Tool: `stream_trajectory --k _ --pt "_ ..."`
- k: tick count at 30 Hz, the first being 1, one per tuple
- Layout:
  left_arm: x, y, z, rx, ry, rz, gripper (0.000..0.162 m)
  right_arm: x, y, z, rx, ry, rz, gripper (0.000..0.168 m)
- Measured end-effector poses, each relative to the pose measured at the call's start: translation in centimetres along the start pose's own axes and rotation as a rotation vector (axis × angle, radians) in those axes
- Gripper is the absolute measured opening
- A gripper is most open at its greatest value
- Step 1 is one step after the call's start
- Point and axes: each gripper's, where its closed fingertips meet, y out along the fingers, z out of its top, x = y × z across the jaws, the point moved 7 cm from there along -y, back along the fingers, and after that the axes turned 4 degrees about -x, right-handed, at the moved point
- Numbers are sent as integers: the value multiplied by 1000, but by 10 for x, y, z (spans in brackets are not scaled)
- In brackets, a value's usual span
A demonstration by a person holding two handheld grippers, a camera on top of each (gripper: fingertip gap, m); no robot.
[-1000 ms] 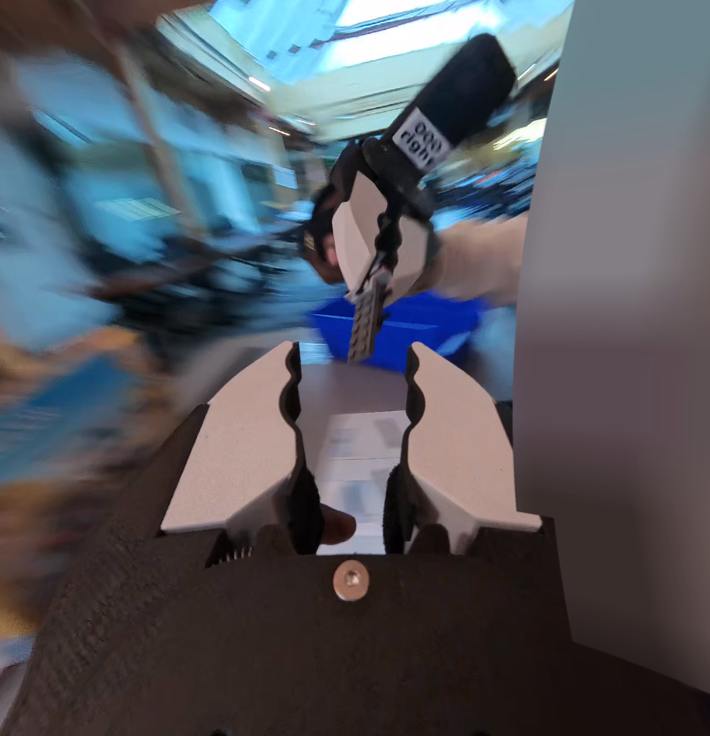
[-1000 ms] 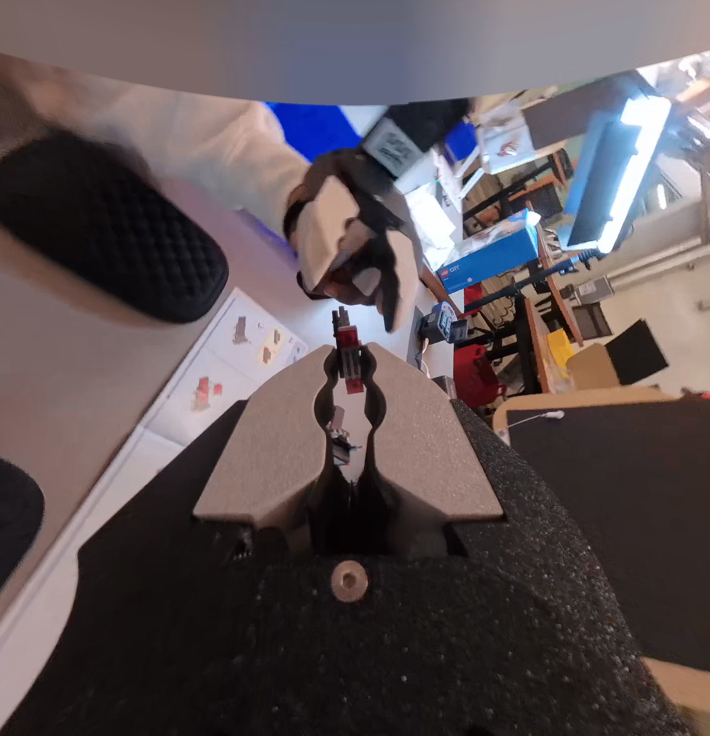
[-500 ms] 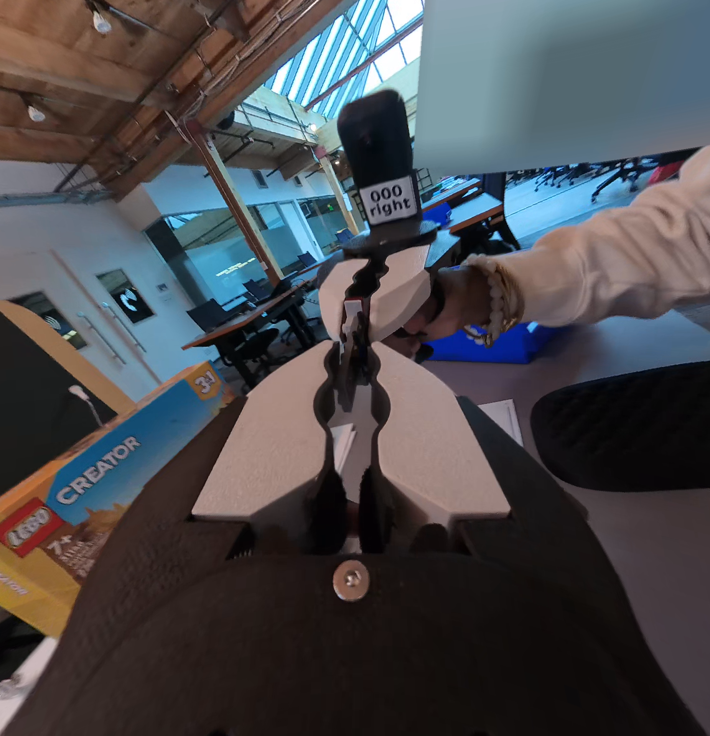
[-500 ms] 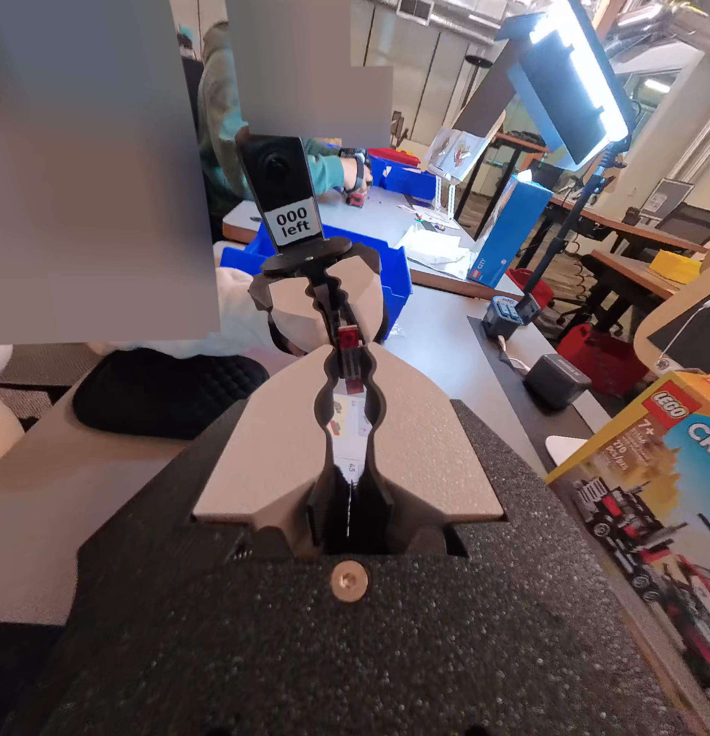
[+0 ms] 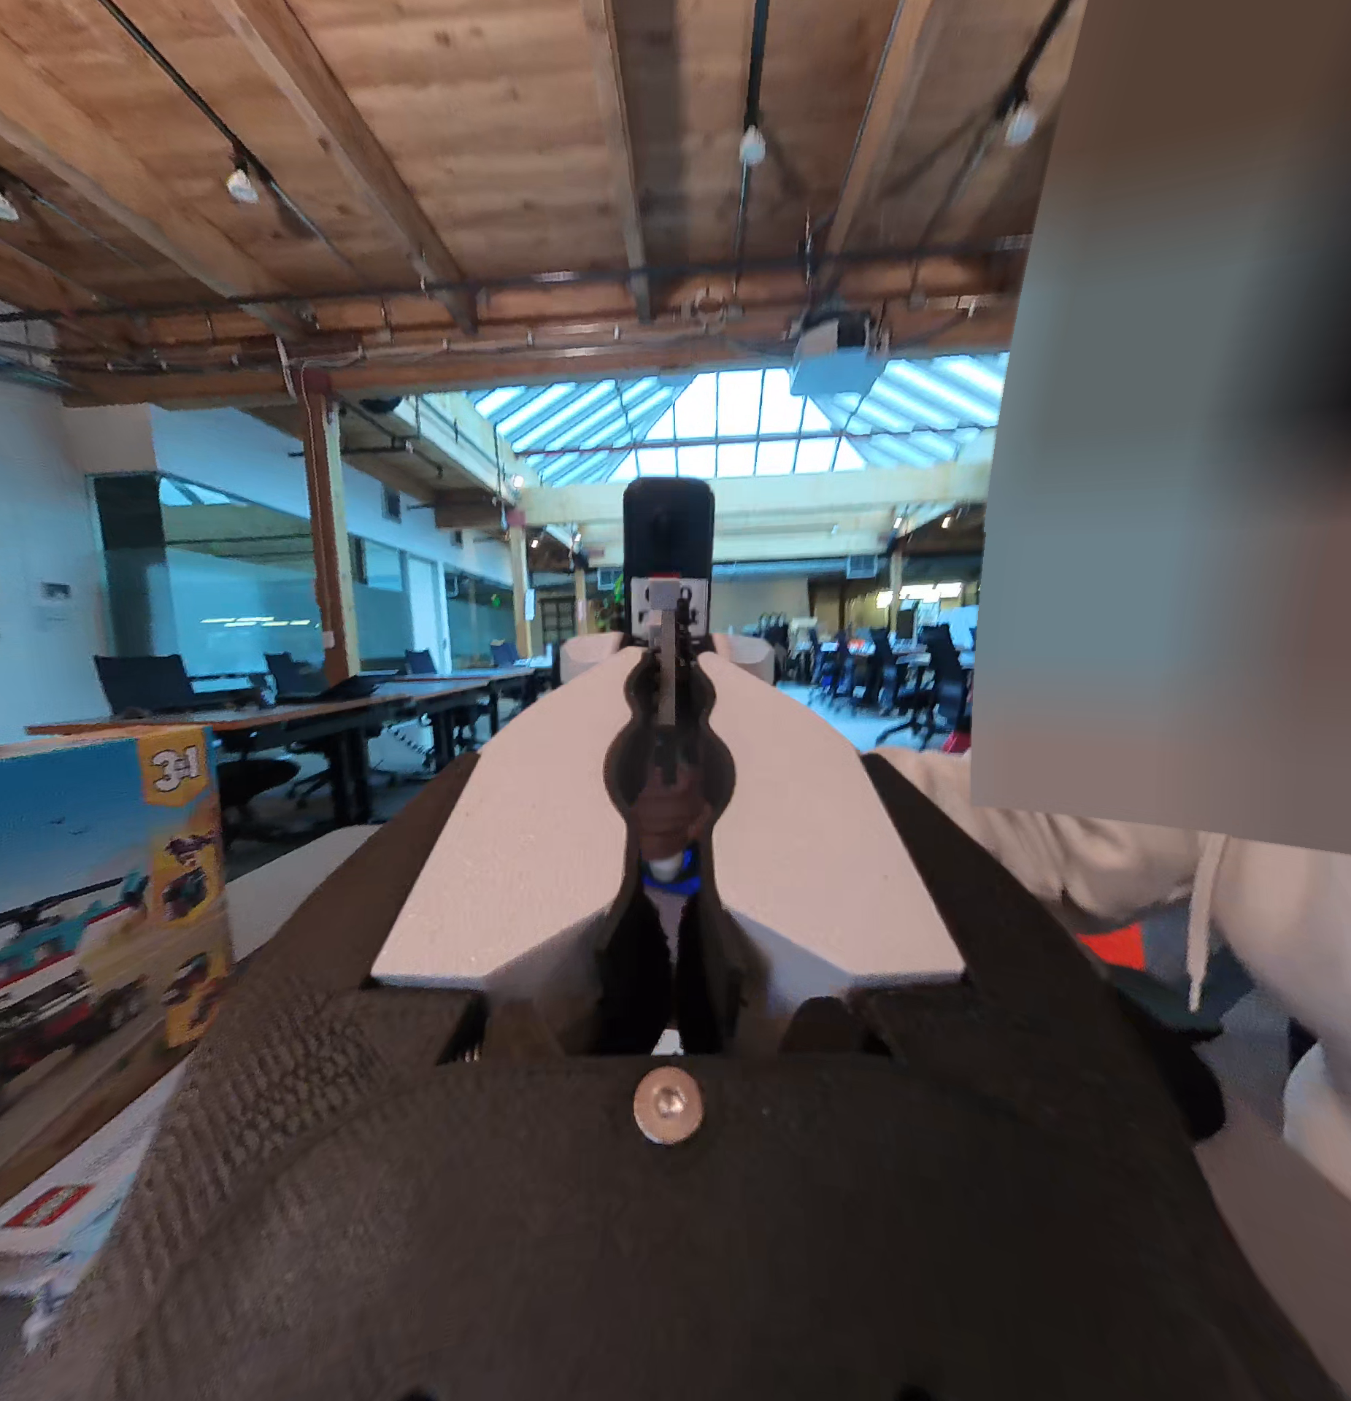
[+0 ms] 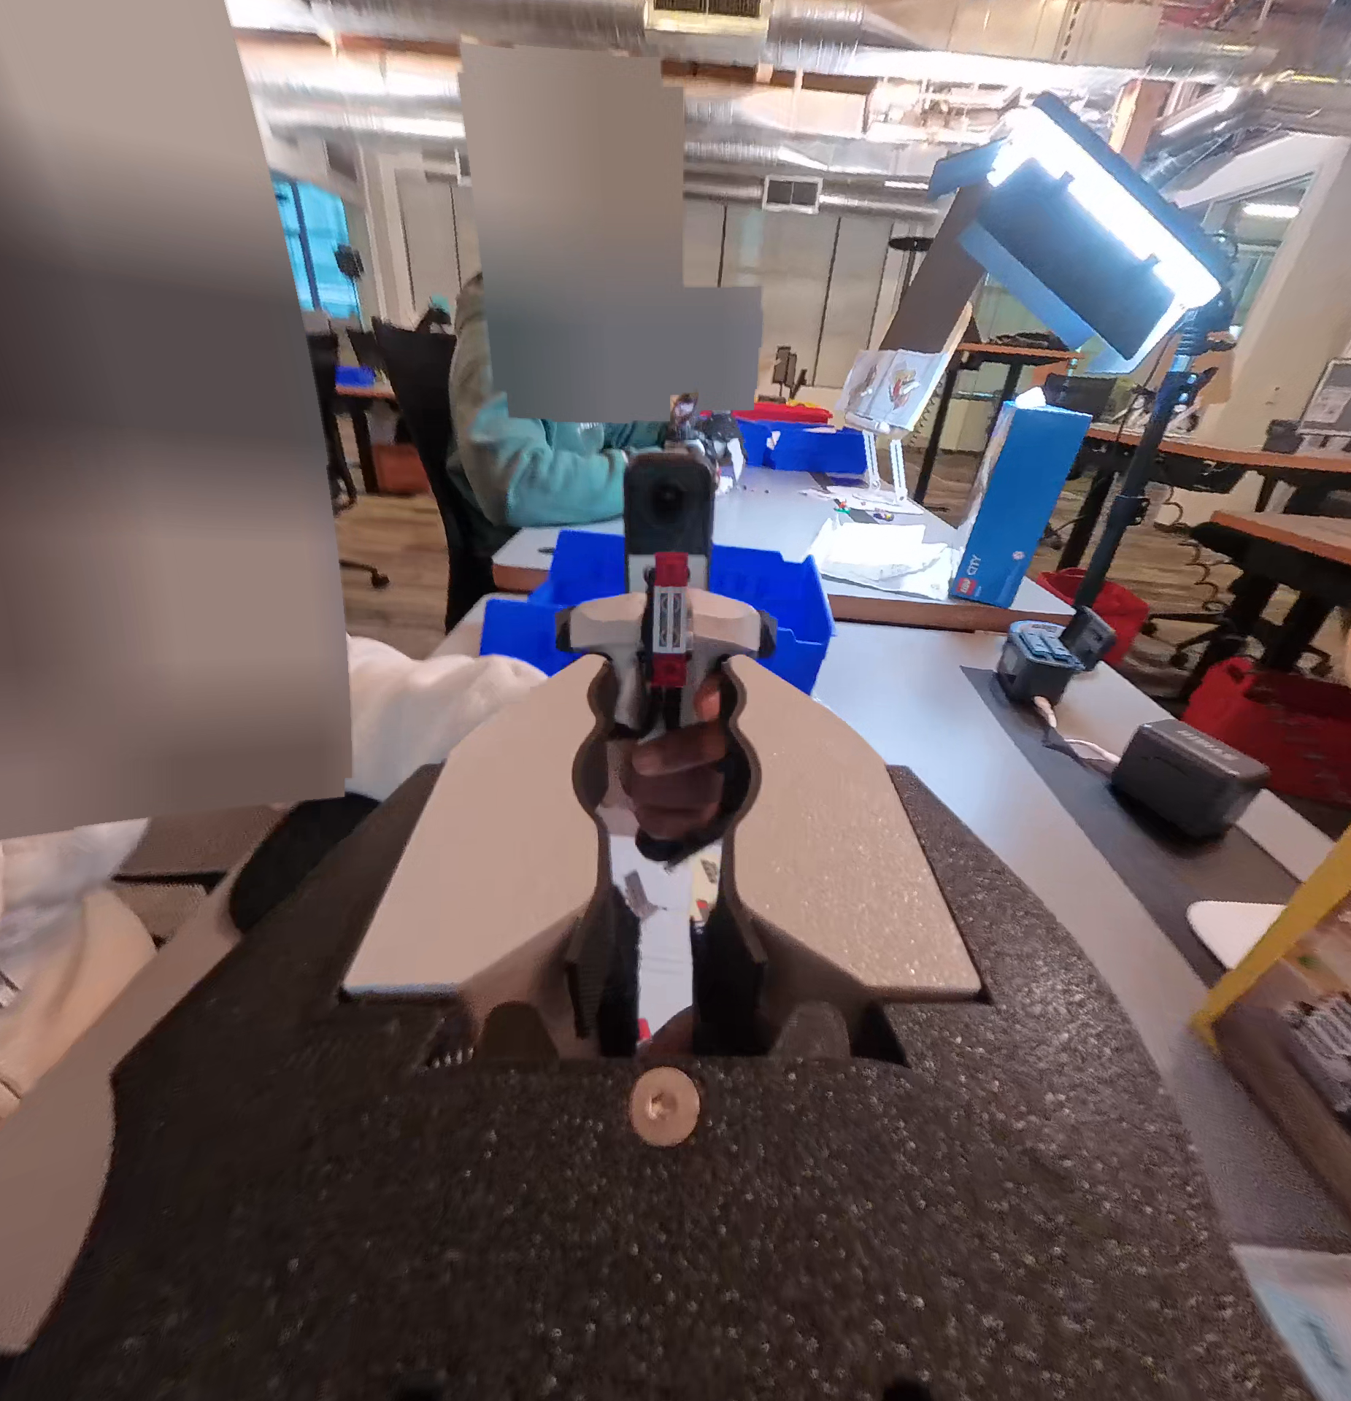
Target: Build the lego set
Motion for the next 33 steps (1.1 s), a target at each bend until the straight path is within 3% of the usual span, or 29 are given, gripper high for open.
stream_trajectory --k 7,20,22,25,30,33 --pt "-7 -5 -4 61 -66 16 8 5 14 -5 73 122 -44 12" --pt "-7 -8 -8 30 -33 33 8 6 14 -8 15 124 -39 10" --pt "-8 -7 -9 -14 -12 45 10 7 11 -6 -23 62 -56 10" --pt "-13 -13 -5 -146 103 130 30 11 4 -2 -161 -75 -132 11" --pt "-10 -7 -3 -440 336 187 31 12 2 3 -434 -221 -178 11" --pt "-8 6 -4 -510 394 199 28 10 7 3 -522 -241 -149 12"
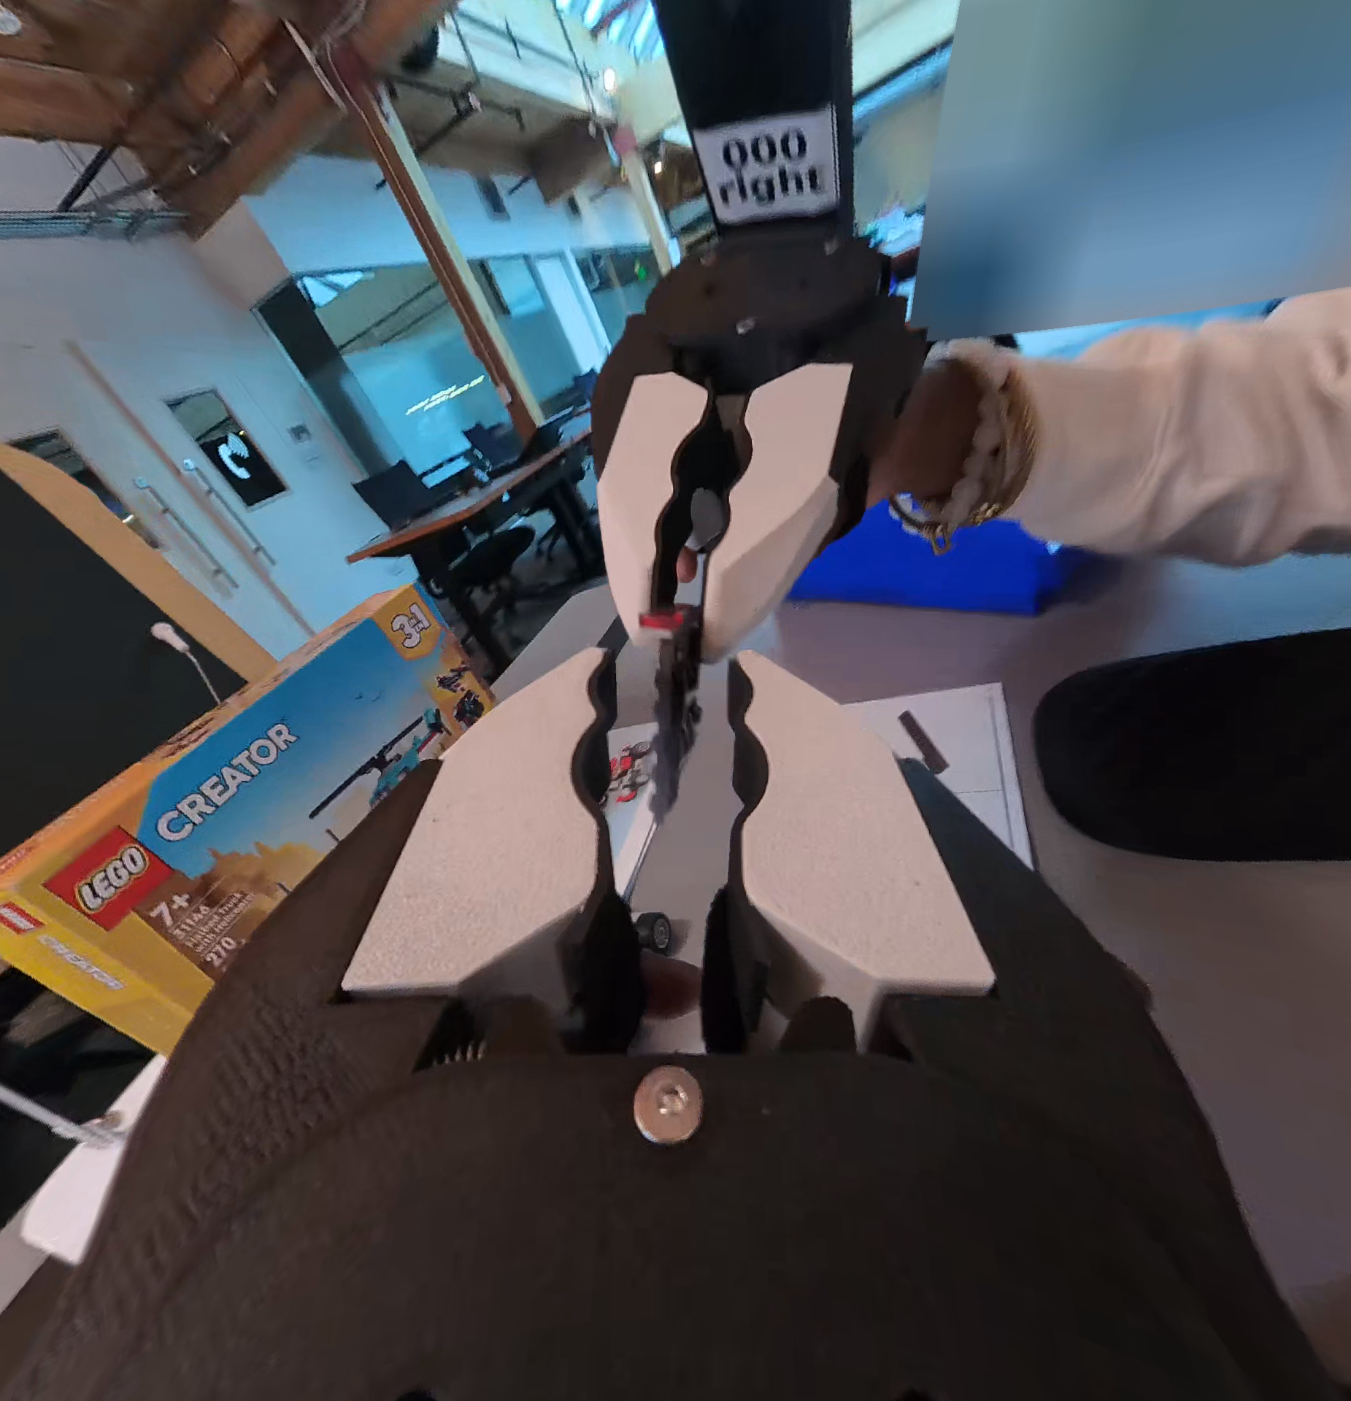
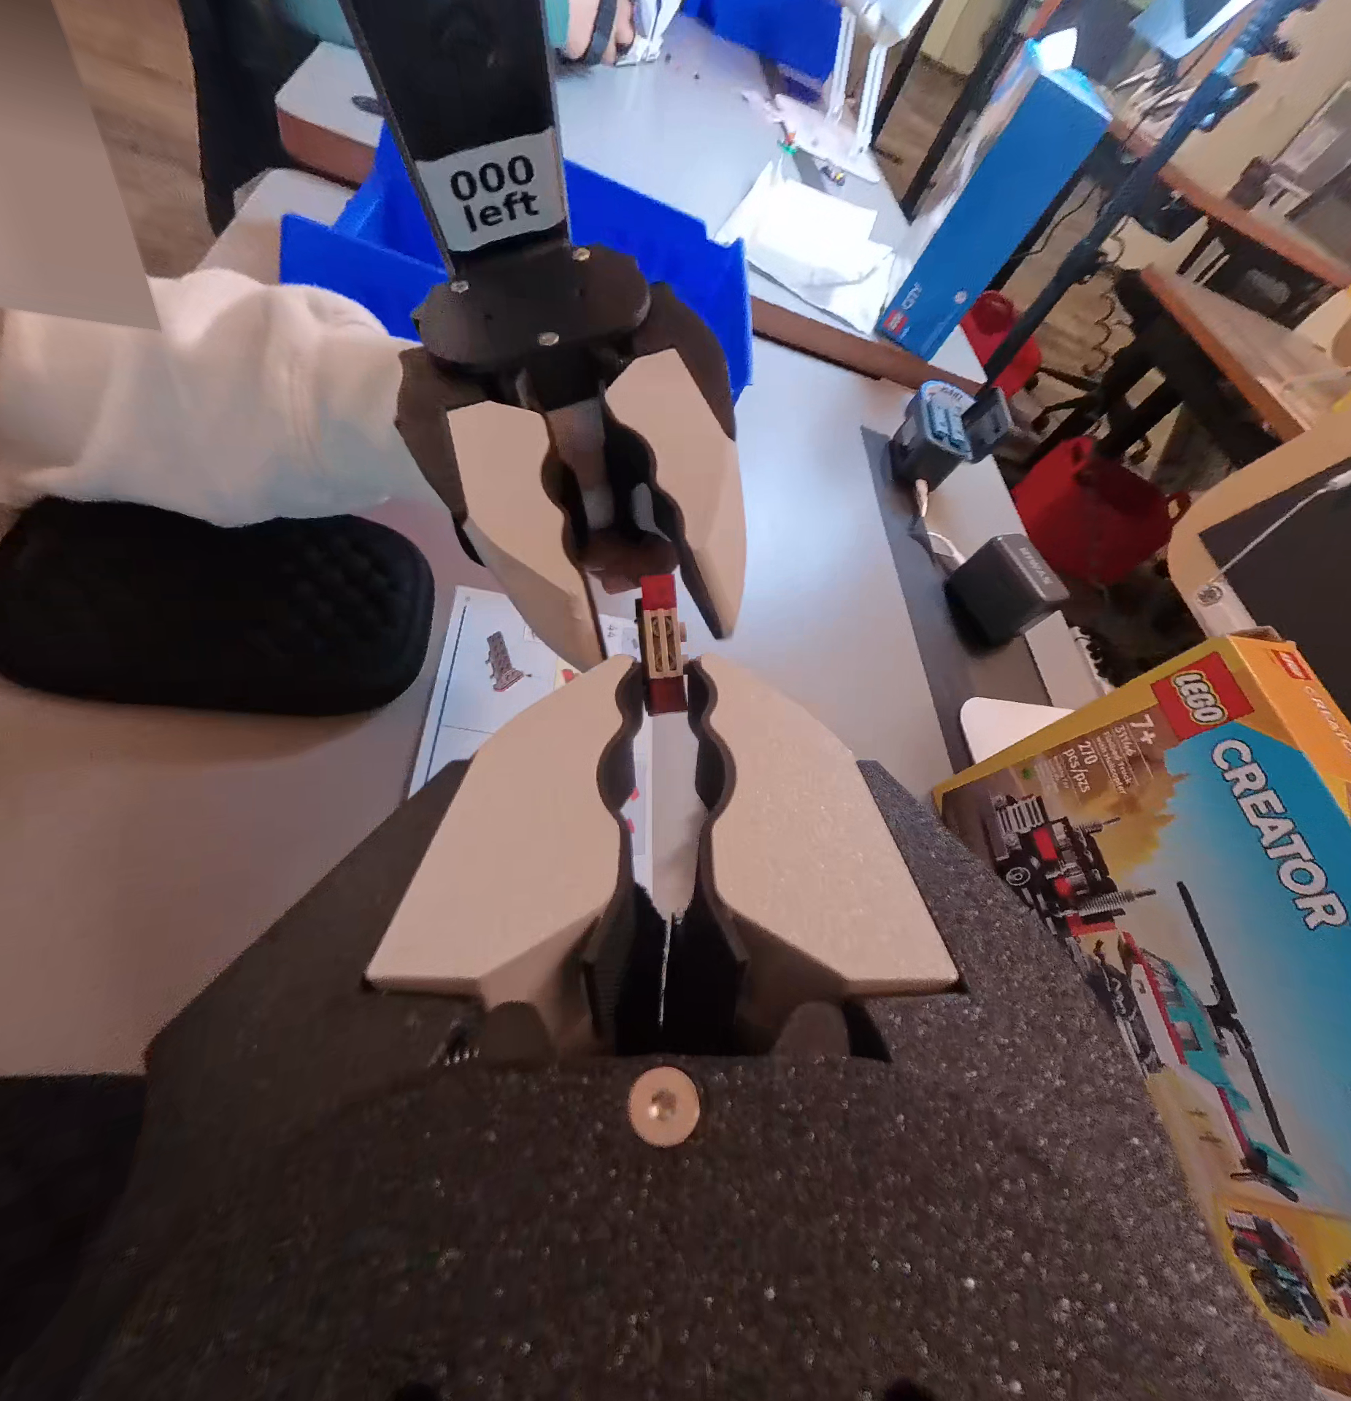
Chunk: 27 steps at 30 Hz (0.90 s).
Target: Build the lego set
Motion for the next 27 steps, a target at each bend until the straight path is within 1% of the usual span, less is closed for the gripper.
stream_trajectory --k 2,4,7,8,9,12,14,17,20,22,24,27 --pt "1 4 1 -20 9 -15 21 0 -1 2 -28 -17 -4 12" --pt "2 3 2 -12 -5 -29 18 -1 -2 4 -34 -30 3 12" --pt "3 0 4 49 -52 -62 16 -5 -5 12 -33 -67 11 12" --pt "3 -3 5 91 -81 -70 12 -7 -7 15 -6 -90 5 12" --pt "1 -7 7 155 -117 -78 10 -8 -10 21 50 -96 -2 13" --pt "-2 -18 16 353 -223 -120 10 -11 -19 31 240 -58 8 23" --pt "-2 -22 21 444 -258 -137 10 -12 -21 33 354 -32 5 27" --pt "-2 -25 26 533 -307 -158 10 -15 -17 39 498 26 17 26" --pt "-2 -25 28 569 -335 -155 10 -16 -11 43 558 64 -6 22" --pt "-3 -25 28 581 -358 -147 10 -16 -6 44 549 68 -16 18" --pt "-4 -24 26 583 -375 -138 9 -15 -2 44 526 81 -17 18" --pt "-2 -21 24 567 -384 -137 9 -13 -1 42 538 106 -16 12"
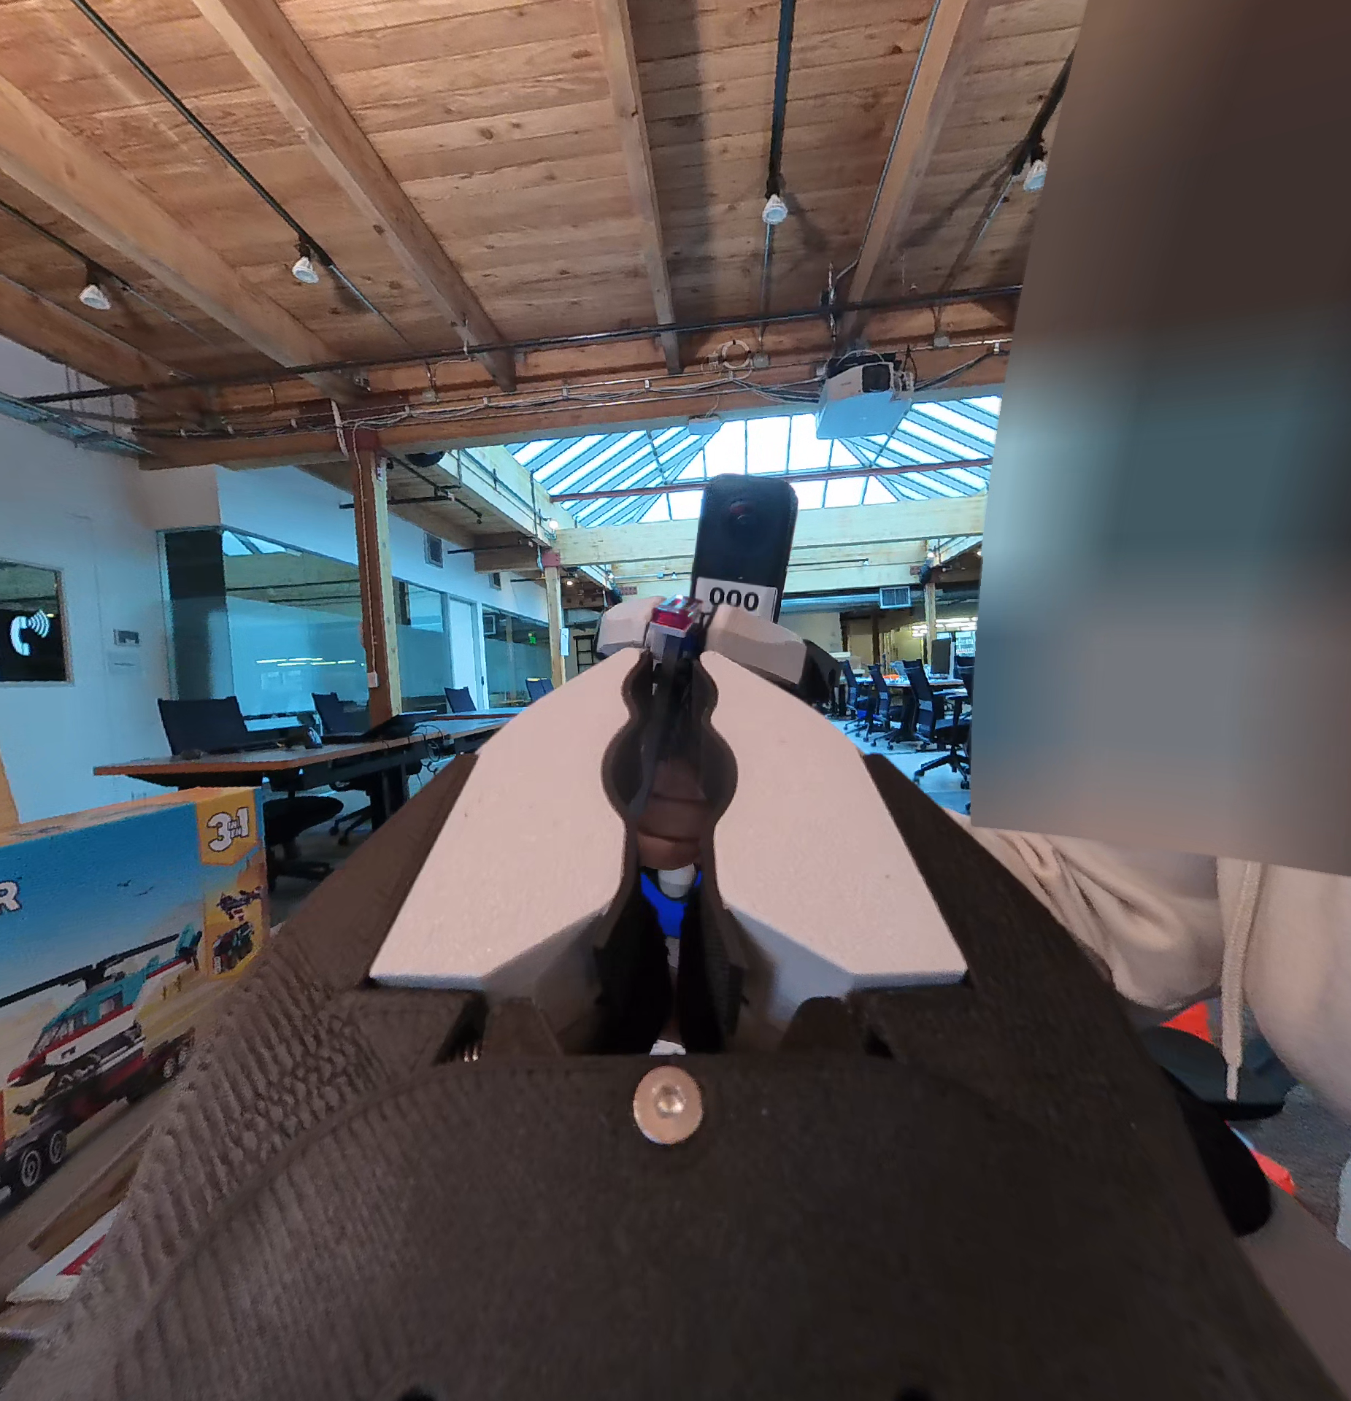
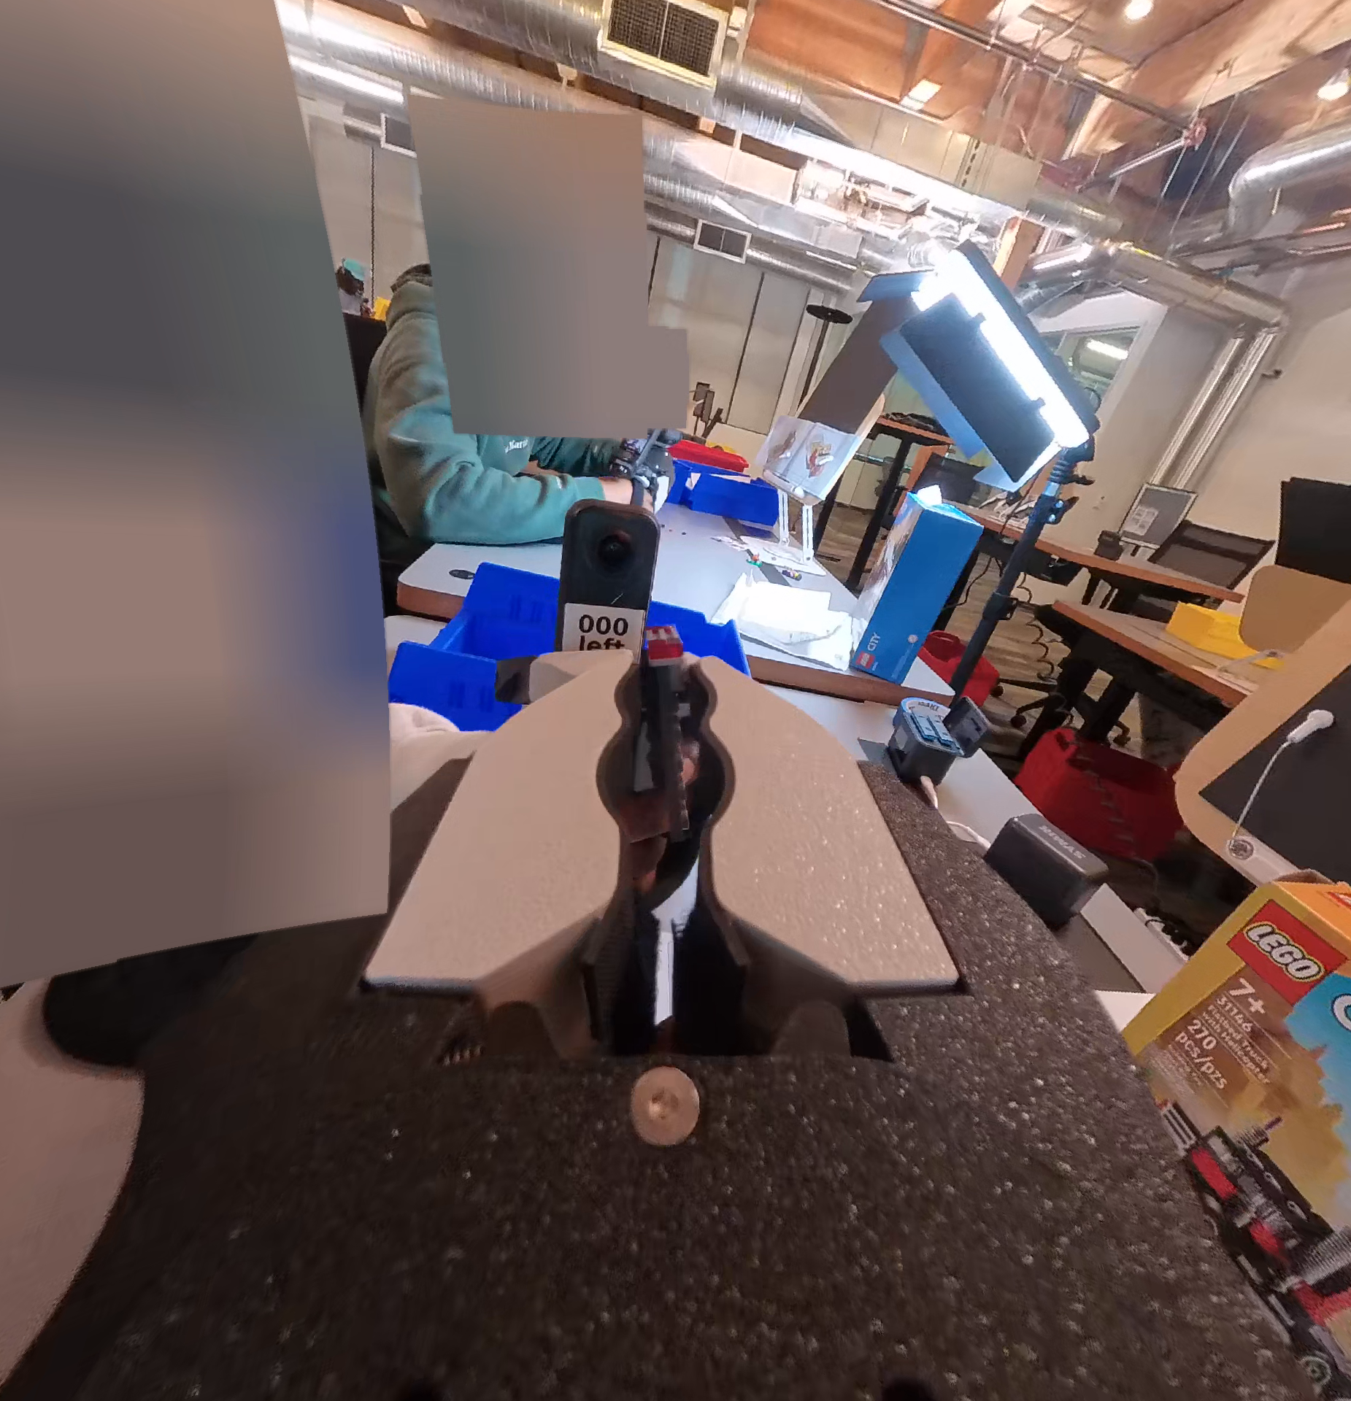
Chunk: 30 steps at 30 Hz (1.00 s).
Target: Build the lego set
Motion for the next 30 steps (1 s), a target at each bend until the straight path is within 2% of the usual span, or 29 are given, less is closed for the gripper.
stream_trajectory --k 4,6,9,20,30 --pt "-3 1 -5 -50 -13 20 10 4 -4 -5 -31 1 -1 11" --pt "-3 1 -4 -67 2 28 17 4 -7 -6 -24 16 19 11" --pt "-2 0 0 -83 25 1 12 3 -9 -8 -29 19 30 11" --pt "2 -1 2 -136 93 -8 11 1 -6 -11 -6 46 60 11" --pt "-5 -5 -9 -139 10 0 11 7 -6 -26 -6 83 45 11"
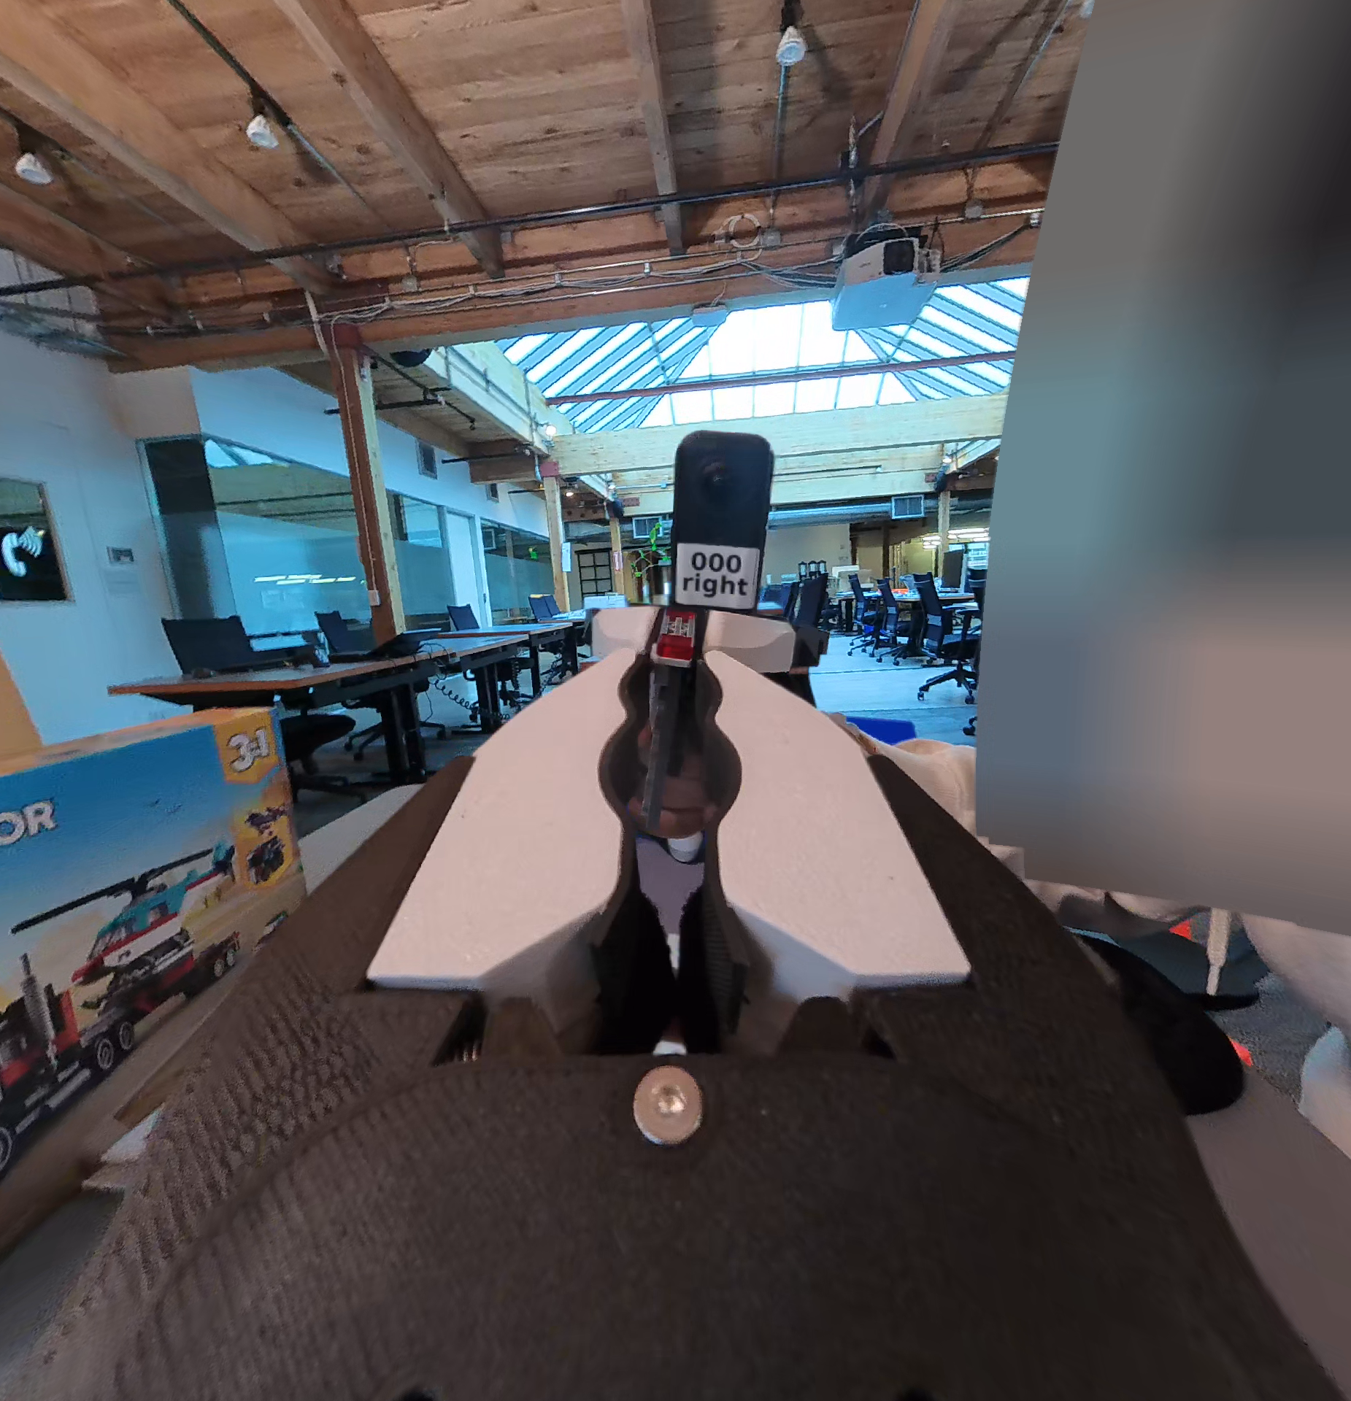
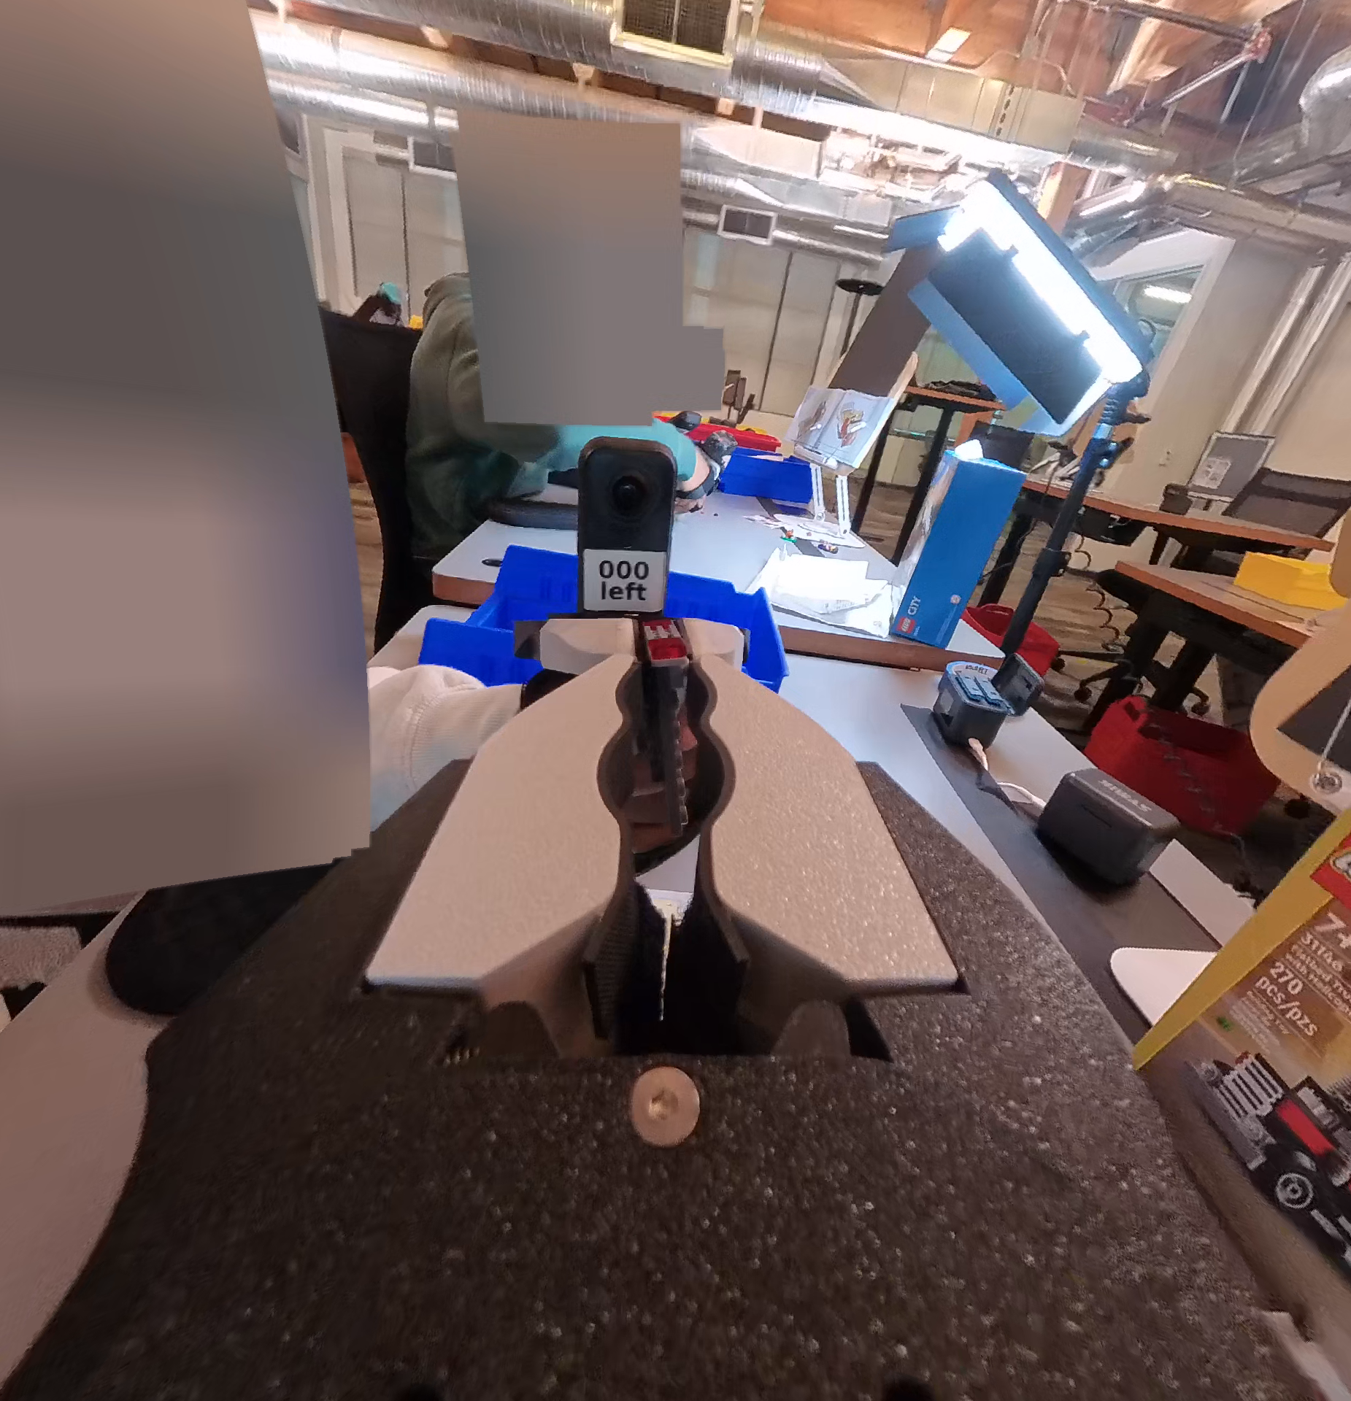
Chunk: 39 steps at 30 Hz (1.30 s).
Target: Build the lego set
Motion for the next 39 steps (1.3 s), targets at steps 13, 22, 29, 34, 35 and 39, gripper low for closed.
stream_trajectory --k 13,22,29,34,35,39 --pt "2 14 -19 -76 48 107 9 7 -11 -25 449 191 46 11" --pt "-11 -18 -44 -583 744 279 8 17 -32 -55 -180 -279 -189 40" --pt "-8 -17 -64 -689 730 169 9 0 -17 -68 -424 -616 -125 31" --pt "-4 -14 -66 -681 720 142 9 -3 -9 -69 -456 -727 -163 14" --pt "-5 -13 -65 -664 725 157 10 -4 -9 -68 -441 -745 -174 13" --pt "-9 -20 -50 -476 516 262 27 0 -21 -55 -291 -705 -260 13"
